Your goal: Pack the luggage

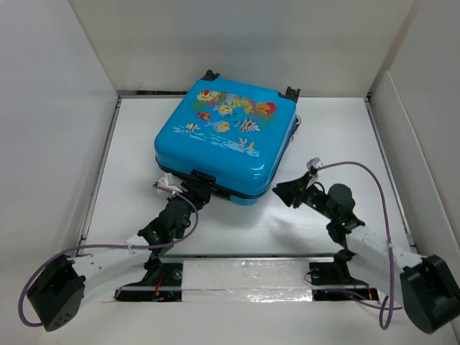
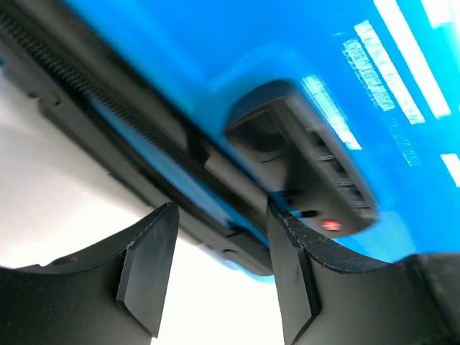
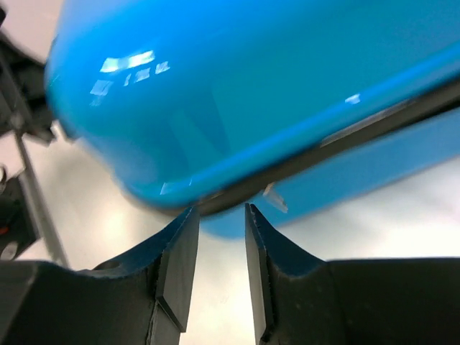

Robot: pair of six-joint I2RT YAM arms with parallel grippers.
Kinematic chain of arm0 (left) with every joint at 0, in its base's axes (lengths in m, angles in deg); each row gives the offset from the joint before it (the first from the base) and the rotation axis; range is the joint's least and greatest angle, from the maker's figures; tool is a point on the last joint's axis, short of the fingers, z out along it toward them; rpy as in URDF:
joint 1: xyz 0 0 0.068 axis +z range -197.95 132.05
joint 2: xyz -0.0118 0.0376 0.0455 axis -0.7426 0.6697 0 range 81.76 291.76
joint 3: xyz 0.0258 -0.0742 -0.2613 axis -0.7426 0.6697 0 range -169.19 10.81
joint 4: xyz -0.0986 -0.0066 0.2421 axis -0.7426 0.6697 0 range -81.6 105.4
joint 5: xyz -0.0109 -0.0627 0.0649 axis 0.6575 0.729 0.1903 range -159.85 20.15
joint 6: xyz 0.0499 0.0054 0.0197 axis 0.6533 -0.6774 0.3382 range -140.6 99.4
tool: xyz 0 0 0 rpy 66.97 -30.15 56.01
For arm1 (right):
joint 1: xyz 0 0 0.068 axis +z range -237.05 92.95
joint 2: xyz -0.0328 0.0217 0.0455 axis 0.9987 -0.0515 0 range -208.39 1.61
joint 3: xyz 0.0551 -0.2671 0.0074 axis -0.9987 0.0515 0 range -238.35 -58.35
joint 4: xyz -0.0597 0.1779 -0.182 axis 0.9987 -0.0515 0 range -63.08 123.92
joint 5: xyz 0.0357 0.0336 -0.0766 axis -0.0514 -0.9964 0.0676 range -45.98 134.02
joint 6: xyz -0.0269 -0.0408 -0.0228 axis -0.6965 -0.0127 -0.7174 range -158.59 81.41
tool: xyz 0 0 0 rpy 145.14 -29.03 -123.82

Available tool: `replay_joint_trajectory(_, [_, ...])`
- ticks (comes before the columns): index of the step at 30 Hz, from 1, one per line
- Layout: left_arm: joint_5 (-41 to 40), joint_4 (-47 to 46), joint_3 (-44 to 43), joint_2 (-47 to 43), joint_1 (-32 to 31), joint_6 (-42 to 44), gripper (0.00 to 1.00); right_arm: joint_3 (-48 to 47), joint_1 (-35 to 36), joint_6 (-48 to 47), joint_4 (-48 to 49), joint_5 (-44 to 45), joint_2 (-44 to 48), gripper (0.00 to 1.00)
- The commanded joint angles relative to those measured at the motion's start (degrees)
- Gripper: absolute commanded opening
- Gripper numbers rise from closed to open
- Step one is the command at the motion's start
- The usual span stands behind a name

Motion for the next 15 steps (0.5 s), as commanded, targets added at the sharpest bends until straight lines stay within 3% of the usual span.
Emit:
replay_joint_trajectory(1, [1.6,-6.0,-1.6,-3.9,0.4,1.4,0.49,6.5,2.1,0.9,2.2,8.1,8.7,0.36])
replay_joint_trajectory(4, [2.1,-2.5,0.3,-6.5,0.4,-1.1,0.49,5.9,2.6,-0.8,1.3,10.1,9.6,0.32])
replay_joint_trajectory(8, [2.1,1.8,1.6,-9.1,0.4,-3.2,0.49,1.1,-0.2,-5.8,1.4,6.7,2.2,0.40])
replay_joint_trajectory(10, [2.5,4.7,1.5,-10.0,0.4,-3.4,0.49,1.5,-0.7,-7.4,6.9,6.0,-0.6,0.46])
replay_joint_trajectory(12, [2.8,7.0,1.5,-10.6,0.4,-3.4,0.49,1.2,-0.7,-8.0,10.7,4.3,-3.8,0.47])
replay_joint_trajectory(15, [3.1,7.4,2.7,-11.6,0.4,-4.0,0.48,-1.3,-0.7,-9.9,8.7,2.6,-6.9,0.47])
